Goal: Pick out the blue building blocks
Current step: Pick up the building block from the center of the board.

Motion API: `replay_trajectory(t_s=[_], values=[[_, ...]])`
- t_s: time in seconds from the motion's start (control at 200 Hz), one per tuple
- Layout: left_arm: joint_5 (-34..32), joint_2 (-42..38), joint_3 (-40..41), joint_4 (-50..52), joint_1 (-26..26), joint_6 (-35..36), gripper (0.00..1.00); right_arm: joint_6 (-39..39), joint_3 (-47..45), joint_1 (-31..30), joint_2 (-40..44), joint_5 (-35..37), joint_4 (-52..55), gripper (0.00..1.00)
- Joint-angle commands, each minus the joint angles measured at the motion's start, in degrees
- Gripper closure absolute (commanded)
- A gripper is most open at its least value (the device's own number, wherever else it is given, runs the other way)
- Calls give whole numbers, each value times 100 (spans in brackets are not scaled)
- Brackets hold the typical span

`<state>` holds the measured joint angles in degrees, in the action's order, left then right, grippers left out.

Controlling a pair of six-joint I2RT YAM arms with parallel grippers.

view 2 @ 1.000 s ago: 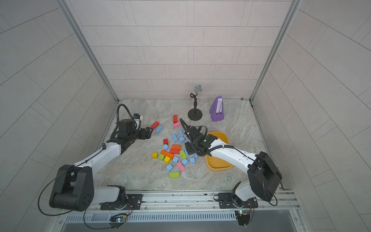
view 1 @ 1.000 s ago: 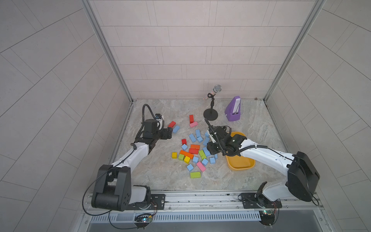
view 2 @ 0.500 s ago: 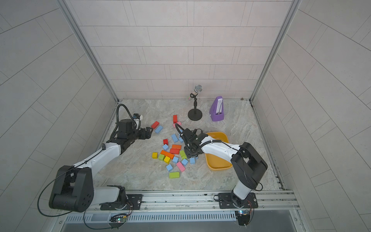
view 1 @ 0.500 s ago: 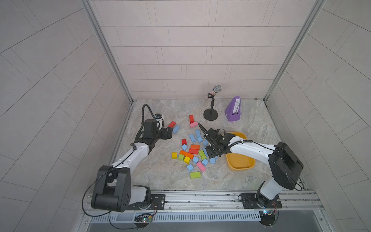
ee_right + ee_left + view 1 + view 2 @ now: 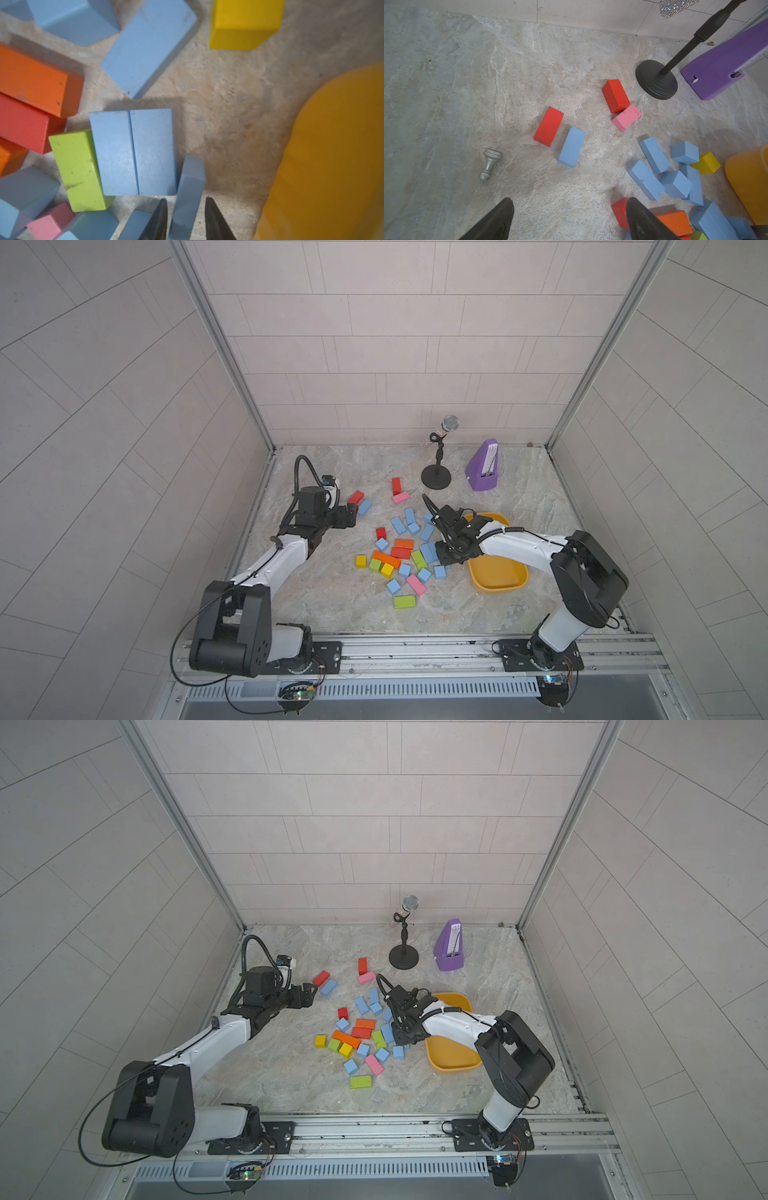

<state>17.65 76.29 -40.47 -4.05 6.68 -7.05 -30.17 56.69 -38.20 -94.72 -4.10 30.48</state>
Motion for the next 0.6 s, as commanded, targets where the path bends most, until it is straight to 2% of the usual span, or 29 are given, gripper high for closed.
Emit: replay_trajectory(t_s=[0.0, 0.09, 0.32, 0.47, 0.59], values=[[40, 63, 39, -65, 30, 11, 11, 30, -15, 57, -99, -234, -105, 79], [50, 75, 39, -60, 27, 15, 11, 120, 48, 75, 9, -246, -79, 86], [252, 136, -9, -34, 35, -7, 11, 489, 343, 392, 1205, 50, 614, 87], [301, 202, -49, 29, 95, 14, 12, 903, 229, 1277, 2188, 328, 1050, 86], [303, 151, -40, 43, 169, 41, 12, 1345, -76, 2295, 2609, -45, 1092, 85]])
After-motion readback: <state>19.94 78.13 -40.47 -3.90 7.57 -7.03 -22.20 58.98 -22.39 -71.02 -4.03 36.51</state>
